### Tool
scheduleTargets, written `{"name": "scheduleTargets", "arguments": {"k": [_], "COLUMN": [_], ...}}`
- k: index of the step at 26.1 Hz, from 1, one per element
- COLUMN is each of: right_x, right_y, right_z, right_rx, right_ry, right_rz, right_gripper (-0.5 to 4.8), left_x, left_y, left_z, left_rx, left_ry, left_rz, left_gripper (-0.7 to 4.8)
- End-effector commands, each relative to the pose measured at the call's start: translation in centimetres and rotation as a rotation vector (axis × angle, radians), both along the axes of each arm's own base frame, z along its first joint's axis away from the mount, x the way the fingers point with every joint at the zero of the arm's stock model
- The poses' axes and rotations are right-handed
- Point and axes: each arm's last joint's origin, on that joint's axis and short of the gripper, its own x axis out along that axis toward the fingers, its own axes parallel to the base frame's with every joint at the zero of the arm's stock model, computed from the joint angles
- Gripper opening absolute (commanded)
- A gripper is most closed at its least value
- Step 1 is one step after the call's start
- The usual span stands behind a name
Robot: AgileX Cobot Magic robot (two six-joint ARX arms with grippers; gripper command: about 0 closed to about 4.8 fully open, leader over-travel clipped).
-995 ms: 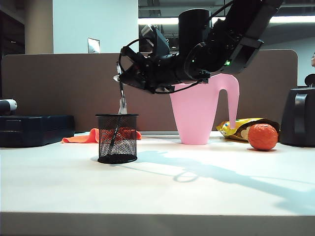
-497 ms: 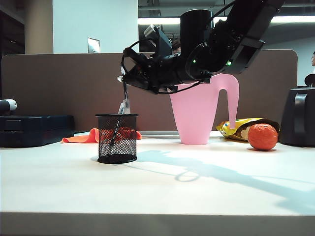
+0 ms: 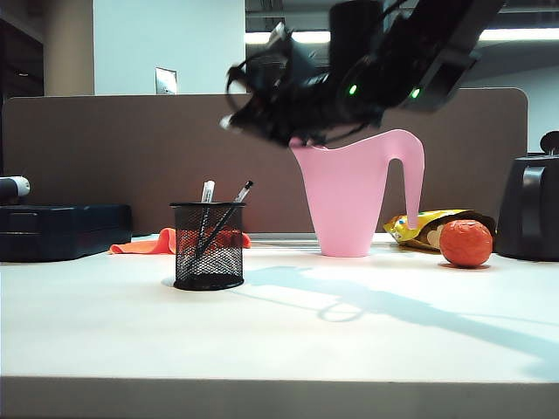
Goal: Pick up a few water-based pens and put them in the pen basket.
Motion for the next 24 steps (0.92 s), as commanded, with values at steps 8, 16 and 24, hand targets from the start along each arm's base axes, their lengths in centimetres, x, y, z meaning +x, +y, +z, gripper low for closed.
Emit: {"name": "scheduleTargets", "arguments": {"k": [8,16,24], "right_x": [-0.6,-2.7,-7.7], "right_y": [-6.9,-13.3,-20.9], "right_z": [5.0,8.1,10.6], "right_rx": [-0.275,-0.422,-0.478], "right_ry": [0.033,0.144,0.162], "right_rz": [-0.168,-0.31,-0.482], "right_gripper": [-0.09,-0.09,-0.09], "left_x": [0.0,0.1,0.3], "left_y": [0.0,0.2,0.7], "left_z": [0.1,0.1,0.1], "left_rx": [0.002,0.011,0.033], "left_ry": [-0.008,-0.008,-0.01], "left_rz": [0.007,0.075,0.245], "left_gripper": [-0.04,-0.05,-0.05]}}
